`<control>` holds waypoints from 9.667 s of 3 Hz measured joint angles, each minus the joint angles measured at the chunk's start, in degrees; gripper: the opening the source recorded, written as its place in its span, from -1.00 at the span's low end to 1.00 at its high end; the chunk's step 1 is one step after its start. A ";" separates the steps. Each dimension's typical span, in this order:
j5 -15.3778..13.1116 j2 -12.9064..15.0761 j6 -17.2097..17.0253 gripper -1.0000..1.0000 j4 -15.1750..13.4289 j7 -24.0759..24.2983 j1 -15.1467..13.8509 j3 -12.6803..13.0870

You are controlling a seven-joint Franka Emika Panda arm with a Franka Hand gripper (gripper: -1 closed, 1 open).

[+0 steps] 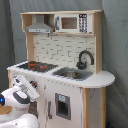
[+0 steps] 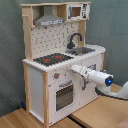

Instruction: Play with the kitchen

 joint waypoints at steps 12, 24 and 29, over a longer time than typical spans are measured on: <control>1.82 1.32 -17.94 1.00 -1.17 -39.70 12.50 -5.98; 2.65 4.81 -66.78 1.00 29.82 -18.32 -3.32 -31.66; 13.52 21.64 -79.04 1.00 35.70 -2.27 -10.42 -30.80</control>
